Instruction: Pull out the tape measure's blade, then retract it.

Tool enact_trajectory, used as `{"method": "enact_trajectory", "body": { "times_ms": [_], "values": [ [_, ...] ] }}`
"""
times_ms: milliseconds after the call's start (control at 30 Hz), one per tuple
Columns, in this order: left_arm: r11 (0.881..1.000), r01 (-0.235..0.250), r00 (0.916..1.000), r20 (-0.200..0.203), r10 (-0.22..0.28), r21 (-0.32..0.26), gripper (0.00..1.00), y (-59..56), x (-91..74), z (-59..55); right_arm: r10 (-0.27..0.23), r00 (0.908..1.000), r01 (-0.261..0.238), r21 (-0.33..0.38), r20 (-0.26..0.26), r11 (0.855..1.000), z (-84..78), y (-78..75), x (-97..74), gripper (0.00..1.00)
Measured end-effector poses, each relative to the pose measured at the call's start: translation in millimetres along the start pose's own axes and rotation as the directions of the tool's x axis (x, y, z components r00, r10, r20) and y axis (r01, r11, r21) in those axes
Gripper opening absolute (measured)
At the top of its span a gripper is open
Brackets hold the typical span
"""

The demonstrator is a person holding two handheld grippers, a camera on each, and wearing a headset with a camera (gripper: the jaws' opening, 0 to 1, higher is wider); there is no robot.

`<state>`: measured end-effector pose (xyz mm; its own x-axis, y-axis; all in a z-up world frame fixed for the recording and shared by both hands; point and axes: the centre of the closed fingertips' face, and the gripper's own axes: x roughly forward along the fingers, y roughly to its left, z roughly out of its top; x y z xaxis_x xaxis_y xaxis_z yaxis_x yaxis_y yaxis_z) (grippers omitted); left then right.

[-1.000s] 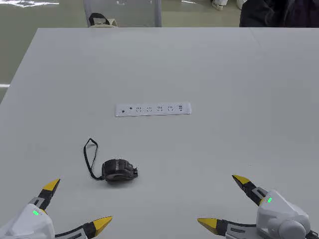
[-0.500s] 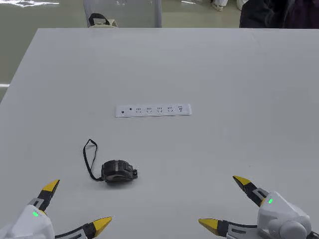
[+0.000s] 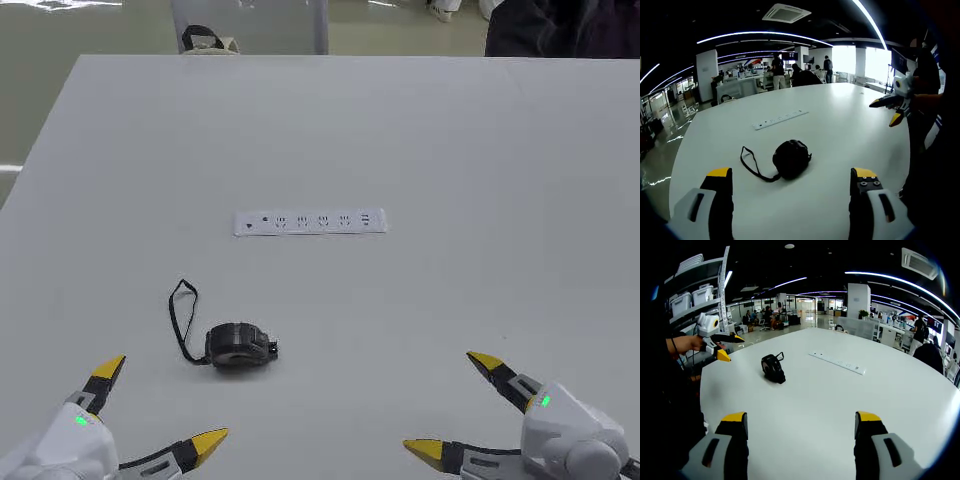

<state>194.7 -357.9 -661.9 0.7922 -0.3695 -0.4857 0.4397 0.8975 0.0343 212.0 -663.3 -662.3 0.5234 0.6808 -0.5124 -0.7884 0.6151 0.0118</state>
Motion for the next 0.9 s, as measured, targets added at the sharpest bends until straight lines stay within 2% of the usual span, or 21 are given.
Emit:
{"method": "enact_trajectory", "body": {
  "times_ms": [133,233,400,567,667,800,900],
  "values": [
    [1.0,0.018,0.9998,-0.011,-0.018,0.015,0.96,-3.4,6.0,-2.7,0.019,0.9998,-0.019,-0.016,-0.008,1.0,-0.1,-0.7,3.1,0.89],
    [0.999,0.032,0.9994,-0.014,-0.031,0.025,0.94,-6.0,9.6,0.5,0.035,0.9993,-0.035,-0.027,-0.013,0.999,0.0,-1.2,5.9,0.88],
    [0.997,0.051,0.9987,-0.007,-0.051,0.052,0.88,-6.9,14.8,3.4,0.074,0.9972,-0.075,-0.054,-0.006,0.996,2.5,1.1,10.4,0.85],
    [0.995,0.072,0.9971,-0.027,-0.071,0.064,0.83,-6.2,22.8,1.7,0.109,0.9939,-0.11,-0.078,-0.017,0.991,1.6,1.2,16.9,0.82],
    [0.996,0.065,0.9974,-0.036,-0.063,0.058,0.82,-4.0,27.4,1.6,0.128,0.9916,-0.129,-0.099,-0.017,0.987,1.8,0.2,20.9,0.79],
    [0.995,0.072,0.997,-0.034,-0.07,0.073,0.79,-4.5,33.8,0.5,0.186,0.9823,-0.187,-0.133,-0.026,0.973,2.7,4.4,26.1,0.75],
    [0.988,0.106,0.9934,-0.056,-0.1,0.112,0.78,-7.7,40.6,-2.2,0.219,0.975,-0.222,-0.147,-0.04,0.964,1.4,4.6,32.0,0.72]
  ]
}}
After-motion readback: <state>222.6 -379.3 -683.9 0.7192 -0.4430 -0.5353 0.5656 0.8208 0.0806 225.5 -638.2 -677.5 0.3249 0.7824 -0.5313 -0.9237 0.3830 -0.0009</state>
